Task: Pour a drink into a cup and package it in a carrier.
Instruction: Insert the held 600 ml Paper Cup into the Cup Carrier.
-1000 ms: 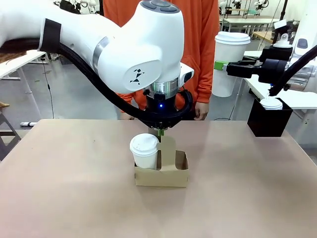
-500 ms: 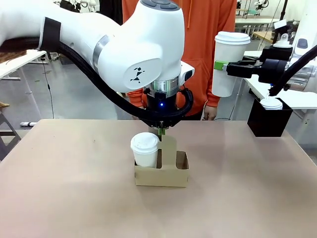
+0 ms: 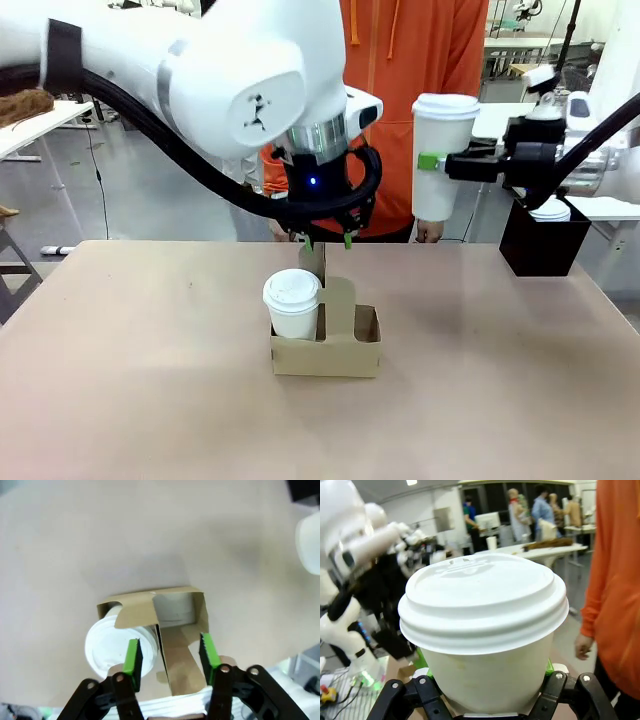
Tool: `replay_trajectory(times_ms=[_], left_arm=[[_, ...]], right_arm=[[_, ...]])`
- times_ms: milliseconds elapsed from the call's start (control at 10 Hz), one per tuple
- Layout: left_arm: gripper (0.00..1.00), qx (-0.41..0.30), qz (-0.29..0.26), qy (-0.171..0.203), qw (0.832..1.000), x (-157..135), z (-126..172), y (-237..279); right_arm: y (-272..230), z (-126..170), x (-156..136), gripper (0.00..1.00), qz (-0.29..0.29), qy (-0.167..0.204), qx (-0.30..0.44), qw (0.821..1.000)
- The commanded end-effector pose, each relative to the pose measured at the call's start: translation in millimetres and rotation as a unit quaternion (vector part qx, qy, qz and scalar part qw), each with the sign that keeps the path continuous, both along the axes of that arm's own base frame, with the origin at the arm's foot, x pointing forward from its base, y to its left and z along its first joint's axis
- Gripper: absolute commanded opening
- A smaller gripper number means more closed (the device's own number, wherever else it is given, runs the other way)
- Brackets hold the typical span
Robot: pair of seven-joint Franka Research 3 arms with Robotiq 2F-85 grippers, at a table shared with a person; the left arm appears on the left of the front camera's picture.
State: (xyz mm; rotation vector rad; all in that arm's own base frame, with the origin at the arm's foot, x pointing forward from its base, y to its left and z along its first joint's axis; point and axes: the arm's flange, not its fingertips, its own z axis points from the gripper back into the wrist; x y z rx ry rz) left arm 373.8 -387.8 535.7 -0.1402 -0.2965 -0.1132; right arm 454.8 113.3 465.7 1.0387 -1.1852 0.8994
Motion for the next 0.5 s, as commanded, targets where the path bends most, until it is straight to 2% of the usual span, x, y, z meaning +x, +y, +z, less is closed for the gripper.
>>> replay_trajectory(times_ms=[0,200,300,400], left_arm=[[1.0,-0.022,-0.064,0.009,0.998,-4,17,36],[1.0,-0.011,-0.202,0.014,0.979,-1,32,77],[1.0,-0.02,-0.251,0.004,0.968,0,35,97],[1.0,-0.034,-0.313,-0.011,0.949,-1,33,123]], right_arm=[[-2,-12,24,0.8,0.071,0.01,0.002,0.997],[9,-38,20,0.8,0.153,-0.008,0.004,0.988],[14,-47,17,0.8,0.185,-0.024,0.008,0.982],[19,-64,13,0.8,0.208,-0.034,0.01,0.978]])
